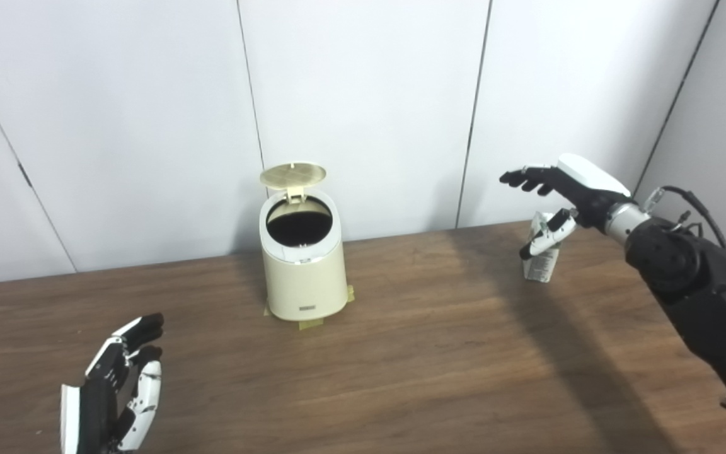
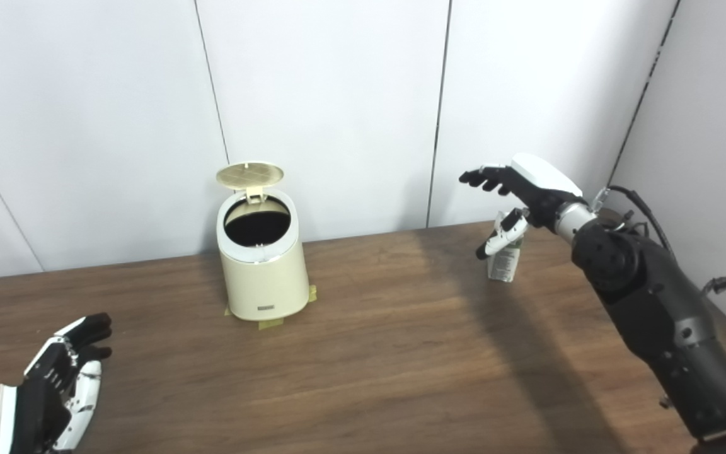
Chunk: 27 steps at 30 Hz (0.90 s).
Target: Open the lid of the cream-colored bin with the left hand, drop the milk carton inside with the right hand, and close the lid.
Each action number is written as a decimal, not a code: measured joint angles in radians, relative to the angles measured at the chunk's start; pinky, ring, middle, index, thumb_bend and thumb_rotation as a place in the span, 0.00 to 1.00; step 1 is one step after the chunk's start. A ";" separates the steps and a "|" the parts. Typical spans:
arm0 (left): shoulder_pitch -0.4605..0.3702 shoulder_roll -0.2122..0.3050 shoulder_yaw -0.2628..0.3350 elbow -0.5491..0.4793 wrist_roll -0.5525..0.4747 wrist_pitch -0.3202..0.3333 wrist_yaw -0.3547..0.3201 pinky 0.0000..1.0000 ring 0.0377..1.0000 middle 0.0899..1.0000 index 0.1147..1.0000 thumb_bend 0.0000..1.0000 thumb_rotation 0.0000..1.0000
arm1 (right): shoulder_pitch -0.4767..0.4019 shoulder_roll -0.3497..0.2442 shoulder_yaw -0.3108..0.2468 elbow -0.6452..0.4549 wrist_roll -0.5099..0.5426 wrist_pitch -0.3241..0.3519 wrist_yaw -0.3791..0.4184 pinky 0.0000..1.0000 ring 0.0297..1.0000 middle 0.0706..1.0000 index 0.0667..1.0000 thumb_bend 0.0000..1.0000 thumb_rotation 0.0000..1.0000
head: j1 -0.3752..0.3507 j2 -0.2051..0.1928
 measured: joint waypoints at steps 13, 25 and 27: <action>-0.001 -0.001 0.001 0.000 -0.002 0.000 -0.002 0.68 0.75 0.74 0.71 0.13 0.41 | -0.099 -0.016 0.121 0.096 -0.173 0.056 0.061 0.66 0.78 0.80 0.77 1.00 0.13 | -0.012 -0.008; -0.002 -0.001 0.001 0.000 0.004 0.000 -0.002 0.68 0.75 0.75 0.71 0.12 0.44 | -0.162 -0.014 0.198 0.155 -0.299 0.108 0.097 0.74 0.85 0.84 0.80 1.00 0.23 | -0.025 -0.014; -0.002 -0.001 0.000 0.001 0.004 0.000 -0.002 0.68 0.75 0.75 0.71 0.12 0.45 | -0.164 -0.014 0.211 0.169 -0.317 0.118 0.109 0.75 0.86 0.85 0.80 1.00 0.25 | -0.026 -0.015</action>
